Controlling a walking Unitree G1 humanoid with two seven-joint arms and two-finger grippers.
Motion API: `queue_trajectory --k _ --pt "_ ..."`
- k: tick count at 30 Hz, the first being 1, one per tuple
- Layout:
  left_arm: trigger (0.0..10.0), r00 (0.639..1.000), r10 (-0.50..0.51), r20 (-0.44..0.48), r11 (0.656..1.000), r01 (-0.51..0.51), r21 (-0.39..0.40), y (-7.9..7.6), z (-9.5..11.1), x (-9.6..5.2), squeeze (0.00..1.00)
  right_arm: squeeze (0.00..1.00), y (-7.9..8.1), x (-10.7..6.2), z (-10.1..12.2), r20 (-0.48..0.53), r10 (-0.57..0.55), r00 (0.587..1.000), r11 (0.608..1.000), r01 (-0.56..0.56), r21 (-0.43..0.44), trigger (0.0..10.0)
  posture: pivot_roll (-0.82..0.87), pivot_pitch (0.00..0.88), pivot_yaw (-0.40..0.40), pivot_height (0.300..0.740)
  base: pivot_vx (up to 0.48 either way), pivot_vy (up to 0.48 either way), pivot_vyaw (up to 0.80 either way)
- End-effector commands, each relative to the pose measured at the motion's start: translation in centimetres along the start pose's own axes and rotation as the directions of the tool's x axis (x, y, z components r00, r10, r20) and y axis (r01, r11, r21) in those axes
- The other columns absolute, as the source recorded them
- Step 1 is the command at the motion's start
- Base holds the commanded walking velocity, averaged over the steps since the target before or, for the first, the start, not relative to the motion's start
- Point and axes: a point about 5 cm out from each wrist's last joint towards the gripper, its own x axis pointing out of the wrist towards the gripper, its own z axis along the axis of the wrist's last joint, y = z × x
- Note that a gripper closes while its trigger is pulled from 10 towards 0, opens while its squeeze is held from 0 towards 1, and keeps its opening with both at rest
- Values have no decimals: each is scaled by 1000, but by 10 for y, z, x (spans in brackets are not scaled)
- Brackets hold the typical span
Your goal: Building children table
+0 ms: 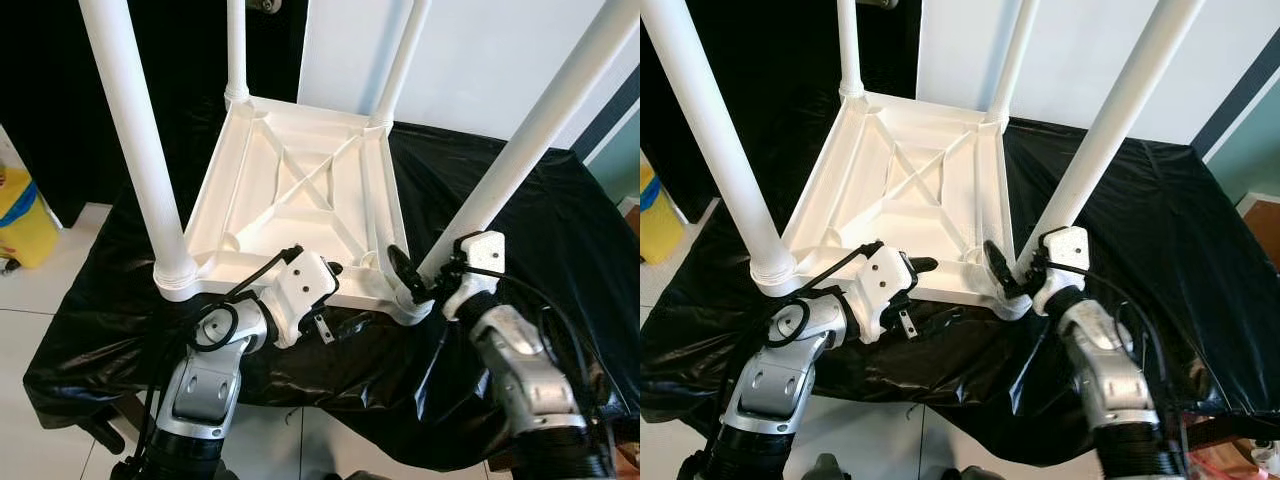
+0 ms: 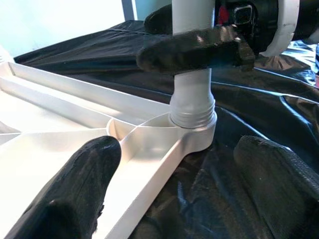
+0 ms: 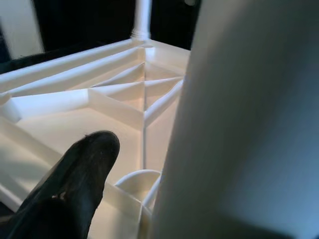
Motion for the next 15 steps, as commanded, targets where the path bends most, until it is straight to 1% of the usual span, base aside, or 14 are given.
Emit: queue_trajectory --k 1,2,4,10,11,12,13,14,15 --pt "10000 989 145 17 989 -145 3 5 4 0 0 0 -5 1 -4 -27 44 999 999 -44 5 10000 185 37 -187 740 0 0 0" --pt "10000 989 145 17 989 -145 3 5 4 0 0 0 -8 3 -4 -35 68 997 998 -68 -5 10000 186 37 -184 740 0 0 0" --pt "10000 989 145 17 989 -145 4 6 4 1 0 0 -10 4 -5 -40 81 996 997 -82 -12 10000 186 37 -184 740 0 0 0" --pt "10000 990 143 18 990 -143 8 6 4 0 0 0 -13 10 -8 -59 131 990 991 -132 -24 10000 193 34 -183 740 0 0 0" --pt "10000 989 146 18 989 -146 9 7 5 0 0 0 -14 11 -9 -61 132 989 991 -134 -30 9451 194 34 -182 740 0 0 0" --pt "10000 989 147 18 989 -148 10 8 5 -1 0 0 -14 11 -10 -63 132 989 990 -134 -34 7137 196 34 -183 740 0 0 0" --pt "10000 989 147 18 989 -148 10 8 5 -1 0 0 -14 11 -10 -63 132 989 990 -134 -34 7137 196 34 -183 740 0 0 0" --pt "10000 989 149 18 989 -149 10 8 5 -1 0 0 -14 11 -10 -65 132 989 990 -135 -32 5804 196 33 -182 740 0 0 0" --pt "10000 989 149 18 989 -149 10 8 5 -1 0 0 -14 11 -10 -65 132 989 990 -135 -32 5804 196 33 -182 740 0 0 0"
